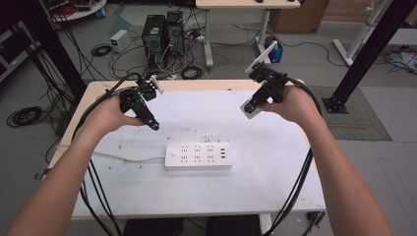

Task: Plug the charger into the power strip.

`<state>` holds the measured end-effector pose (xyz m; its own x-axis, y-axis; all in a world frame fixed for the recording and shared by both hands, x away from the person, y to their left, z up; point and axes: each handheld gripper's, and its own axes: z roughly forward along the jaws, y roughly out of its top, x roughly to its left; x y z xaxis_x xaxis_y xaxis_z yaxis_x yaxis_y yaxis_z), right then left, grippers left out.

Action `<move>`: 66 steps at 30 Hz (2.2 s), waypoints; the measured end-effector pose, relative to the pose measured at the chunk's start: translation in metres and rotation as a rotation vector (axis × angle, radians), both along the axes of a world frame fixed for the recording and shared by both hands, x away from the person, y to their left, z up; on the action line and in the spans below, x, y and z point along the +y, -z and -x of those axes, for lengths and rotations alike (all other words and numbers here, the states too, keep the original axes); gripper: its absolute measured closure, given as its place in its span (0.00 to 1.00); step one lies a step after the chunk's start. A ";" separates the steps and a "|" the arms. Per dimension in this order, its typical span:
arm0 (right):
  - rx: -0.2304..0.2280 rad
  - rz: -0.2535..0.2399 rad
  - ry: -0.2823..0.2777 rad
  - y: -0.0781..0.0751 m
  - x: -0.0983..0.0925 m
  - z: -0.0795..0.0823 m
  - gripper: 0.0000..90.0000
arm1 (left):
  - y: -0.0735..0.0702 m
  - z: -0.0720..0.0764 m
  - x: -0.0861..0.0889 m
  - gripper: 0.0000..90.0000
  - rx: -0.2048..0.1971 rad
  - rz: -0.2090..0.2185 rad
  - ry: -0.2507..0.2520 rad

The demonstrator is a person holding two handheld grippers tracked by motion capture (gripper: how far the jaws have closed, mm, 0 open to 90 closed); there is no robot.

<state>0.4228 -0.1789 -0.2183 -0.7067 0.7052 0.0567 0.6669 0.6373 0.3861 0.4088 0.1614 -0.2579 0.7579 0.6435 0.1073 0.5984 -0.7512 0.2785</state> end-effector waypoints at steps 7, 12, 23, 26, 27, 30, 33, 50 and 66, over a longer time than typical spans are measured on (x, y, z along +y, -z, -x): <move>0.015 0.048 -0.166 0.011 0.033 -0.001 0.70 | 0.000 0.006 -0.001 0.25 -0.003 0.001 0.036; 0.013 0.095 -0.302 0.024 0.056 -0.002 0.70 | 0.001 0.010 -0.003 0.25 -0.011 0.003 0.062; 0.039 0.304 -0.598 0.083 0.121 -0.004 0.69 | 0.004 0.020 0.005 0.25 -0.008 0.021 0.065; 0.044 0.325 -0.639 0.094 0.129 -0.003 0.69 | 0.004 0.022 0.008 0.25 -0.010 0.018 0.056; 0.048 0.330 -0.646 0.098 0.132 -0.003 0.69 | 0.005 0.023 0.009 0.25 -0.007 0.018 0.056; 0.059 0.345 -0.676 0.108 0.135 -0.003 0.70 | 0.006 0.024 0.011 0.25 -0.008 0.015 0.055; 0.075 0.350 -0.703 0.114 0.136 -0.003 0.70 | 0.006 0.024 0.011 0.25 -0.006 0.012 0.056; 0.062 0.381 -0.823 0.130 0.144 0.001 0.70 | 0.013 0.028 0.008 0.25 0.006 0.012 0.068; 0.054 0.453 -0.797 0.139 0.150 0.010 0.70 | 0.014 0.022 0.006 0.25 0.010 0.029 0.067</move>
